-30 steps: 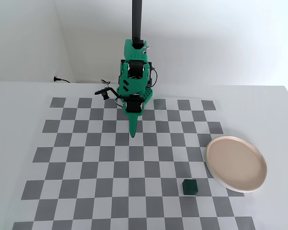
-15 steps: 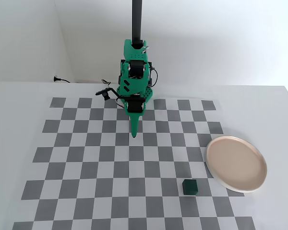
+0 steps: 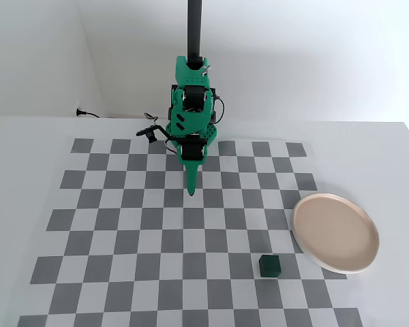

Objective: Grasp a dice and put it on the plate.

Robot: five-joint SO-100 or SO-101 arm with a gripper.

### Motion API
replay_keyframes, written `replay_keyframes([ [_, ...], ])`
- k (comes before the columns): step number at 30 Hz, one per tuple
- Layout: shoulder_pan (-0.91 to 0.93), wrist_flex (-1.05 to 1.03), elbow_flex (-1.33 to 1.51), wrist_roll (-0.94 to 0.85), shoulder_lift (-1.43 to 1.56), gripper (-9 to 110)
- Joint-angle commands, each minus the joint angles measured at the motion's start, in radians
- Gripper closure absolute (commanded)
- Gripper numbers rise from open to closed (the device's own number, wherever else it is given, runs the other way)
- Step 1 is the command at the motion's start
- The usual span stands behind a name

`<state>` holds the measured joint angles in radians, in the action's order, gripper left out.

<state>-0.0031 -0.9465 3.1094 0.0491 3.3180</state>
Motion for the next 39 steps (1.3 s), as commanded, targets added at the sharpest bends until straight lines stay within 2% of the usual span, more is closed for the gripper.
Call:
replay_keyframes([
  [1,-0.014,0.041,-0.015,-0.092,0.018,106],
  [5,0.021,0.100,-0.015,-0.215,0.018,106],
  [10,0.005,0.061,-0.021,-0.413,0.017,106],
  [25,0.025,-0.046,-0.015,-0.859,0.017,106],
  [28,0.020,-0.017,-0.015,-0.959,0.017,106],
  [39,-0.057,0.077,-0.015,-1.152,0.017,106],
])
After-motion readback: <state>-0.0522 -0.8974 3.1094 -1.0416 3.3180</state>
